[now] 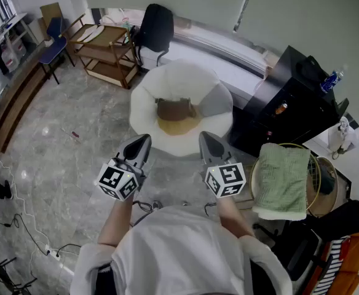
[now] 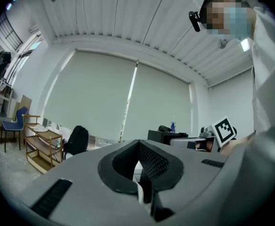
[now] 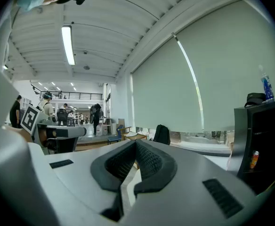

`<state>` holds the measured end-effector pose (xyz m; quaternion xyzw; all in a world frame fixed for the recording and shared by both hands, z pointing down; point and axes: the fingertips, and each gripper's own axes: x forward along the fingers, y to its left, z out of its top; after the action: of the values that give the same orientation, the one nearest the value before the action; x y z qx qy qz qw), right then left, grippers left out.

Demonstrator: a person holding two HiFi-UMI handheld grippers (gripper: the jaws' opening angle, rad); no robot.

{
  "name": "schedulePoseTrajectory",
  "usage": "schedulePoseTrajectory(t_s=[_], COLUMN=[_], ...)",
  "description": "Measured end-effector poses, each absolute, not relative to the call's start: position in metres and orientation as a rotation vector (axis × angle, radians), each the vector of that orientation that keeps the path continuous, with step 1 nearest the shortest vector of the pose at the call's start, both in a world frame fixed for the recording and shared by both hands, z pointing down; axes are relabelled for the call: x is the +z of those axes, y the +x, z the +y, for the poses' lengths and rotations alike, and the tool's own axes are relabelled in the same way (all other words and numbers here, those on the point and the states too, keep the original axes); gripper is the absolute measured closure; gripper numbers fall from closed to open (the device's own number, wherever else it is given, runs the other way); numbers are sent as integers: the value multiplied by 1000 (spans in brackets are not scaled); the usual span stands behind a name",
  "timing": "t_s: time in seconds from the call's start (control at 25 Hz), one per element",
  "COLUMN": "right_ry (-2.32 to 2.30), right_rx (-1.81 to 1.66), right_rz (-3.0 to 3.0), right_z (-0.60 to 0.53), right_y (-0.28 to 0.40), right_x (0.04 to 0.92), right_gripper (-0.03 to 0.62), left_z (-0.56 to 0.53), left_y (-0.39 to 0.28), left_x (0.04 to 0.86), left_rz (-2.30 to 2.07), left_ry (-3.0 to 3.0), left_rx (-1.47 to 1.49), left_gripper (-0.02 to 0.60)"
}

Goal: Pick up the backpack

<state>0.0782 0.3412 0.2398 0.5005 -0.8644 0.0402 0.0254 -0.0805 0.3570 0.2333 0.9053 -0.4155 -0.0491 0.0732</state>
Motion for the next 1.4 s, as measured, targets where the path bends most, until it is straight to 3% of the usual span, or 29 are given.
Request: schedulePoseTrajectory(t_s=[0.96, 1.4], right_ry=[1701, 1699], right_rx=[206, 234], right_rz=[-2611, -2576], right_z=[343, 309], right_y=[27, 40], right_x=[256, 267], right_gripper=[563, 563], left_z=[348, 310], left_y=[-144, -141], left_x=[251, 268], left_rz=[-1128, -1130], left_ry=[2736, 2699], left_rx=[-149, -85], left_gripper=[549, 549])
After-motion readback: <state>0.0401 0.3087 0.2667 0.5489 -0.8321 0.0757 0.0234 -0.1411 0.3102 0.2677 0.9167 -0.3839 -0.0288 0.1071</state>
